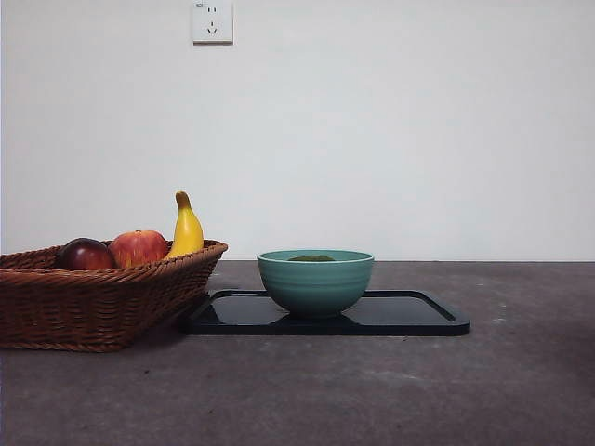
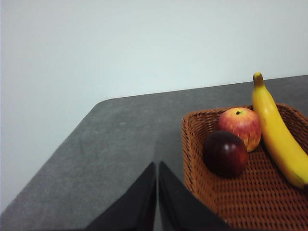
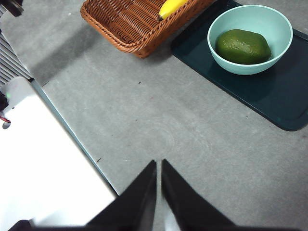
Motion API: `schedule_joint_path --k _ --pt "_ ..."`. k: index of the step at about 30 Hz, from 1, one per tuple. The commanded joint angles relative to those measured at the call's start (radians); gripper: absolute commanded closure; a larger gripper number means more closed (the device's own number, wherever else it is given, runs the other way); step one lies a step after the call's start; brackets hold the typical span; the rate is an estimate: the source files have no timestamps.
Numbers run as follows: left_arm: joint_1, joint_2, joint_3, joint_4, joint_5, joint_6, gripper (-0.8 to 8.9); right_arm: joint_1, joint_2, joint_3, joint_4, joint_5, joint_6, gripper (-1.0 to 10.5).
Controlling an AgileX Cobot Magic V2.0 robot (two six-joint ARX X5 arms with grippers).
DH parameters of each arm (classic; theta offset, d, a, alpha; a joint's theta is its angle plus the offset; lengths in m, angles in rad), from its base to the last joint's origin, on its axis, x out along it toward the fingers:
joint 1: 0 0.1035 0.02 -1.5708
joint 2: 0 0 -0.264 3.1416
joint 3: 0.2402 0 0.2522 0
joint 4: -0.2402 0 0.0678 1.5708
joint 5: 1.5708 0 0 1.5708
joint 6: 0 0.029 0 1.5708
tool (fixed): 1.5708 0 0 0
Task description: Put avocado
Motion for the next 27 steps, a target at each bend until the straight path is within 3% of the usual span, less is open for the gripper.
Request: schedule_joint_path --k 1,9,14,19,27 --pt "0.002 -0.026 -0.024 -0.001 -0.003 -0.007 8.07 0.01 0.006 0.006 0.011 -0.003 0.01 9.4" --pt "0.002 -0.029 -0.037 -0.09 -0.003 -0.01 8.07 0.01 0.007 0.006 0.013 -0.003 0.01 9.4" --pt "0.002 -0.029 -0.064 -0.135 -0.003 -0.071 8.07 0.01 0.007 0.007 0.014 -0.003 0.01 9.4" --pt "0.002 -0.029 -0.064 -0.133 -0.003 -0.116 8.07 0.01 0.007 0.007 0.014 -0.003 0.01 9.4" --pt "0.002 -0.029 -0.064 -0.133 -0.003 -0.117 8.07 0.01 0.007 0.007 0.014 -0.003 0.01 9.4"
